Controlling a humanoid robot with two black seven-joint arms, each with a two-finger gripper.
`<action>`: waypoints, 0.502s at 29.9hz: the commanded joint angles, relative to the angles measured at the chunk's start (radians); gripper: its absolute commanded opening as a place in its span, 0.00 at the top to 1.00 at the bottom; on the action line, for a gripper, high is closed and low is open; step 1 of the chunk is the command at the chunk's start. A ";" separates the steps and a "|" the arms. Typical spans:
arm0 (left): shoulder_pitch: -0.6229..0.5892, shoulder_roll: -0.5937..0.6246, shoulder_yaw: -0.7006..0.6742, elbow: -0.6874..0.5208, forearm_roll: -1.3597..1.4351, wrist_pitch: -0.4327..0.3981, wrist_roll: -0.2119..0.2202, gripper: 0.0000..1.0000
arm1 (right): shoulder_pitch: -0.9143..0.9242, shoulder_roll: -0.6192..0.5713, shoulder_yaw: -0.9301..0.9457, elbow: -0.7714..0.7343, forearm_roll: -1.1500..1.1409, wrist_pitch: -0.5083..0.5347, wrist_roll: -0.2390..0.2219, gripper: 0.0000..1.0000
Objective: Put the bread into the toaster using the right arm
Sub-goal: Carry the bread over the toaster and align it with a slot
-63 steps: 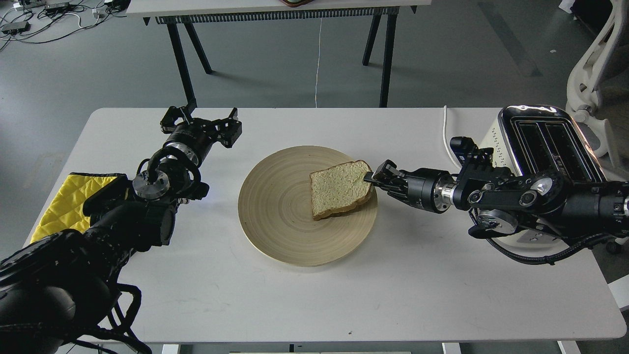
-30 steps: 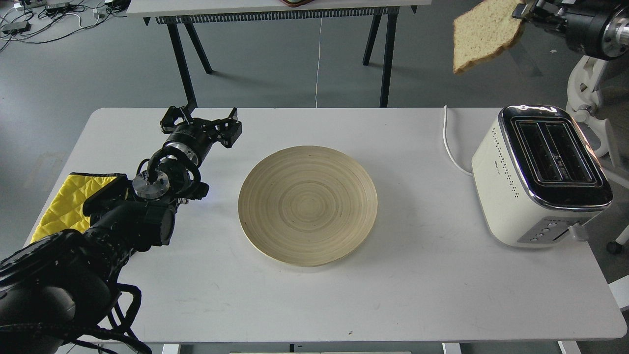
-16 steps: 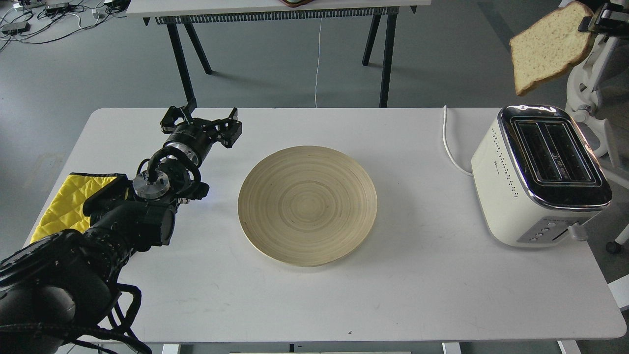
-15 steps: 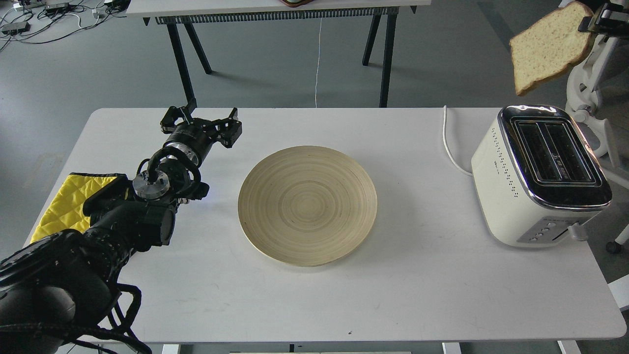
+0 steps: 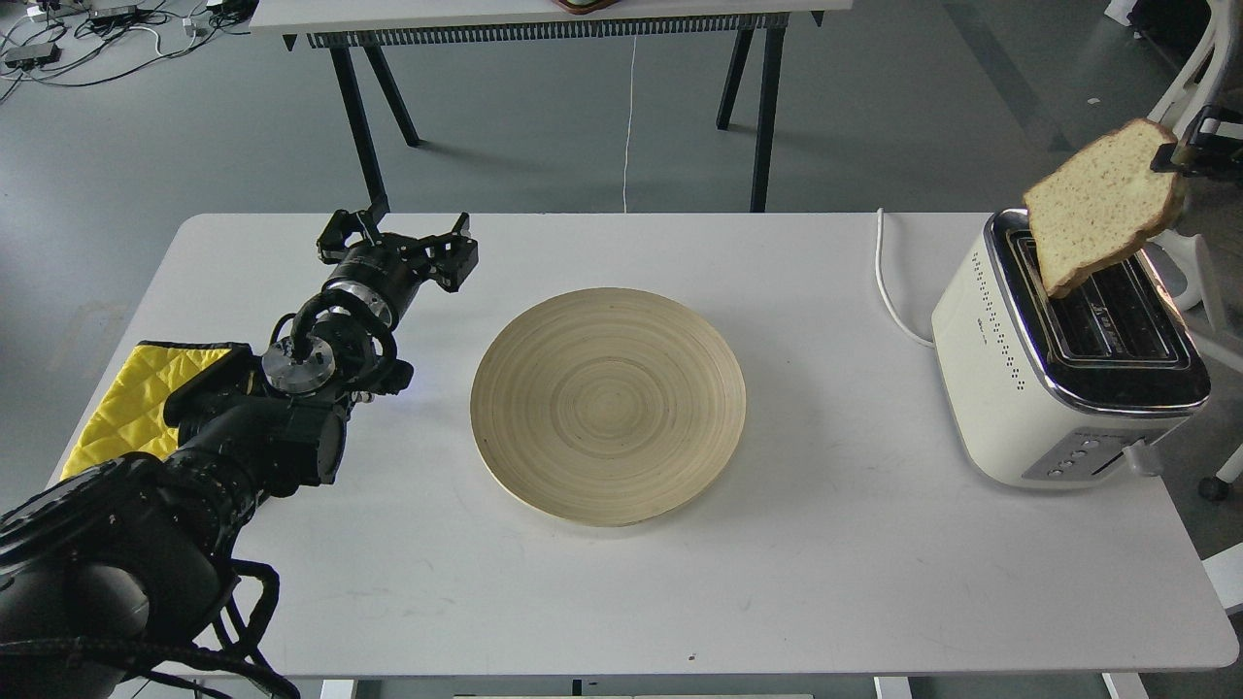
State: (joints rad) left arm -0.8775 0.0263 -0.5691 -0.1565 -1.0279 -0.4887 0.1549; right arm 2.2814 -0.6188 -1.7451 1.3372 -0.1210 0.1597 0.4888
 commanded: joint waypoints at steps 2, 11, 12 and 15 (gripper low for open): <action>0.000 0.000 0.000 0.000 0.000 0.000 0.000 0.00 | 0.021 0.004 -0.010 0.031 -0.003 0.000 0.000 0.99; 0.000 0.000 0.000 0.000 0.000 0.000 0.000 0.00 | 0.089 0.007 -0.056 0.082 -0.014 0.001 0.000 0.99; 0.000 0.000 0.000 0.000 0.000 0.000 0.000 0.00 | 0.090 0.007 -0.057 0.083 -0.014 0.001 0.000 0.99; 0.000 0.000 0.000 0.000 0.000 0.000 0.000 0.00 | 0.093 0.007 -0.074 0.089 -0.025 0.000 0.000 0.99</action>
State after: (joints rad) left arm -0.8775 0.0262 -0.5691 -0.1565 -1.0275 -0.4887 0.1548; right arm 2.3705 -0.6121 -1.8033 1.4207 -0.1369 0.1606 0.4888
